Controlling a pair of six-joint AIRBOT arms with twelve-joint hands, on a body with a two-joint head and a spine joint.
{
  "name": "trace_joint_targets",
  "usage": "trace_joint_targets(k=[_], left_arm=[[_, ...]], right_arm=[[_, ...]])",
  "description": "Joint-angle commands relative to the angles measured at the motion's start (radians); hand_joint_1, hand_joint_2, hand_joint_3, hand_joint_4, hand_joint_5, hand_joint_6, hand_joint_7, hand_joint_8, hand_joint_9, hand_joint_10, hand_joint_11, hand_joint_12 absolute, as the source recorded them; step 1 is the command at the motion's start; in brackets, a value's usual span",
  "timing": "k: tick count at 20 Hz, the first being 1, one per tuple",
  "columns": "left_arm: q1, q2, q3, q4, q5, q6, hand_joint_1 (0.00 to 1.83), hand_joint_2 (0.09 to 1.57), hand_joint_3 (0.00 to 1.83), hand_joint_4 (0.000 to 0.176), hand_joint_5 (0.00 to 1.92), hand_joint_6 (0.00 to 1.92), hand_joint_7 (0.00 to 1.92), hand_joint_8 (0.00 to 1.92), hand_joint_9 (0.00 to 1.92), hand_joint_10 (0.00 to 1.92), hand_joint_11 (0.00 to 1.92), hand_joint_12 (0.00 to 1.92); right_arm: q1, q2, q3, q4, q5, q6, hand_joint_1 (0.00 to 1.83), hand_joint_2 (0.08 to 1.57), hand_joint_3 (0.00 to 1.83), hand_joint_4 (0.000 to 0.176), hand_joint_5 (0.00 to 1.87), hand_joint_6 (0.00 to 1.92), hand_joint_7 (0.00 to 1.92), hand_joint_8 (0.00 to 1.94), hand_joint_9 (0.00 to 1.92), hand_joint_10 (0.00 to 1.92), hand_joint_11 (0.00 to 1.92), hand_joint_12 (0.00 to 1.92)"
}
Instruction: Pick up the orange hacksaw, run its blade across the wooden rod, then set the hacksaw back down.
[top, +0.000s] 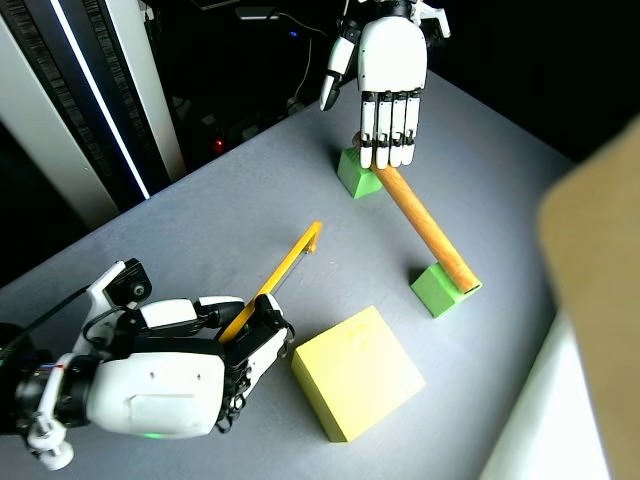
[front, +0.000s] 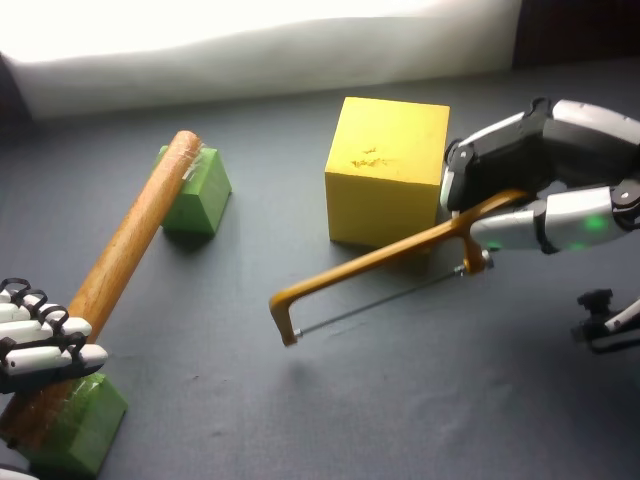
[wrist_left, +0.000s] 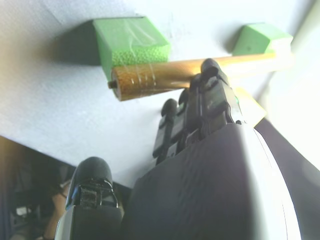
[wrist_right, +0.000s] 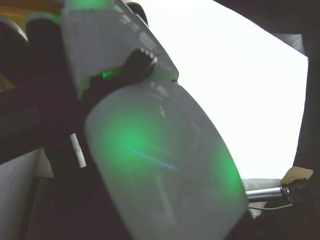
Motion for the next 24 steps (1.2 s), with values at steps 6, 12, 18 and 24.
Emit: trace_joint_targets(k=[6, 12, 18, 24], left_arm=[[-0.008, 0.000, 0.003, -0.011, -0.027, 0.000, 0.00, 1.25, 0.00, 0.000, 0.04, 0.00, 0.03, 0.00, 0.01, 0.00, 0.00, 0.13], [-0.008, 0.000, 0.003, -0.011, -0.027, 0.000, 0.00, 1.24, 0.00, 0.000, 0.04, 0.00, 0.03, 0.00, 0.01, 0.00, 0.00, 0.13], [-0.008, -0.001, 0.003, -0.011, -0.027, 0.000, 0.00, 1.25, 0.00, 0.000, 0.02, 0.00, 0.02, 0.00, 0.01, 0.00, 0.00, 0.13], [-0.012, -0.007, 0.003, -0.011, -0.022, 0.000, 0.00, 1.24, 0.00, 0.000, 0.03, 0.00, 0.02, 0.00, 0.00, 0.00, 0.00, 0.15]], right_arm=[[-0.004, 0.031, -0.066, 0.298, 0.271, -0.173, 1.37, 1.14, 0.00, 0.000, 0.81, 1.06, 0.90, 1.07, 1.01, 1.20, 1.00, 1.13], [0.010, 0.001, -0.109, 0.463, 0.385, -0.262, 1.38, 1.13, 0.00, 0.000, 0.84, 1.03, 0.91, 1.04, 1.01, 1.18, 1.00, 1.12], [0.047, -0.026, -0.170, 0.611, 0.436, -0.397, 1.38, 1.13, 0.00, 0.000, 0.83, 1.02, 0.91, 1.04, 1.02, 1.18, 1.00, 1.12], [0.077, -0.057, -0.171, 0.643, 0.384, -0.439, 1.38, 1.12, 0.00, 0.000, 0.82, 1.04, 0.96, 0.96, 1.05, 1.13, 1.01, 1.09]])
